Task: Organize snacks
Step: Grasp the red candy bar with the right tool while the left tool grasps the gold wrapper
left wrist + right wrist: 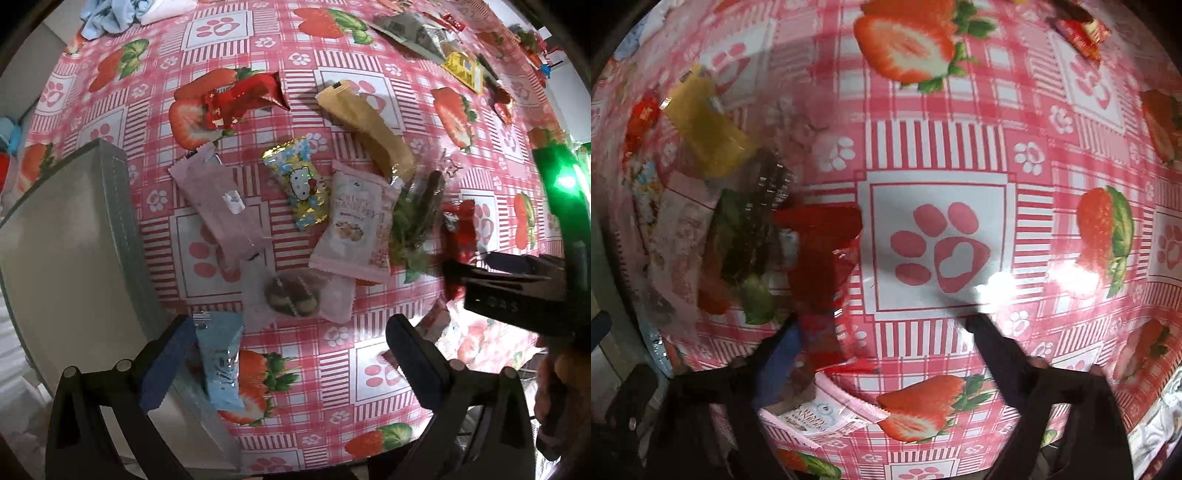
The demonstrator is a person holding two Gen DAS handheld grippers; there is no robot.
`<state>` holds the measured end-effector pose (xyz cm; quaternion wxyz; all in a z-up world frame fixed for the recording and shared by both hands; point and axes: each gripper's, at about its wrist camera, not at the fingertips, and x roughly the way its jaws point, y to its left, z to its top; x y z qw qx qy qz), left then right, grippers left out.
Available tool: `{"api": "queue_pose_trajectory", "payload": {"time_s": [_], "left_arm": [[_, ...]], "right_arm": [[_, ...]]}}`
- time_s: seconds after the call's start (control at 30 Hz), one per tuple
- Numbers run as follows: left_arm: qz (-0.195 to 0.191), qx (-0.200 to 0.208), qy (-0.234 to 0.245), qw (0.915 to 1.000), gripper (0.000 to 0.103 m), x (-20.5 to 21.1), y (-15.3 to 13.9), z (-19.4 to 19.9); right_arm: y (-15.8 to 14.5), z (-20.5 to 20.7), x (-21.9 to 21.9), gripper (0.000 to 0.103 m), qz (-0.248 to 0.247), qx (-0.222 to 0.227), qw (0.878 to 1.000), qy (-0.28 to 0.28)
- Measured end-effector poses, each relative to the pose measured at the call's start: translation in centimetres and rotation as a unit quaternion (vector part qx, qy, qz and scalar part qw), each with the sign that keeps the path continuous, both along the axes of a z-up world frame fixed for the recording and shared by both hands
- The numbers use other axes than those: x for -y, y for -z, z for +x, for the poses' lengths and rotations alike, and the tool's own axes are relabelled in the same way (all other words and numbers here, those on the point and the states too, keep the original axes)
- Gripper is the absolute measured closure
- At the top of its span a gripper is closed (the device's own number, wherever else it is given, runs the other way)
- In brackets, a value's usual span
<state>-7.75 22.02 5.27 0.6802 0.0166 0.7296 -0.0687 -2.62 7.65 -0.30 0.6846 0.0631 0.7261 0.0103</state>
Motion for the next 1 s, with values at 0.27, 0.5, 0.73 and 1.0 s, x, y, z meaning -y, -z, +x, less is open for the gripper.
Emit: {"api": "queue_pose_trajectory", "payload": {"time_s": [0.27, 0.5, 0.73, 1.0], "left_arm": [[-0.005, 0.008, 0.003, 1.0, 0.0, 0.3, -1.5, 3.2], [0.013, 0.05, 0.016, 0.9985, 0.0, 0.9, -3.4, 9.2], [-0.028, -0.003, -0.064, 0.9975, 0.0, 3.5, -1.1, 10.5], [0.004, -0.018, -0.116, 0.9931, 0.0, 8.2, 2.3, 13.2]], "right_arm": [[-2.5, -1.9, 0.6, 0.08, 0.02, 0.01, 1.0, -0.01], [-1.9, -4.2, 4.5, 0.08, 0.067, 0.021, 0.997, 0.018], [-2.5, -5.3, 9.7, 0.08, 0.114, 0.026, 0.992, 0.055], [-4.0, -7.2, 15.8, 0.08, 0.141, 0.03, 0.984, 0.1]]}}
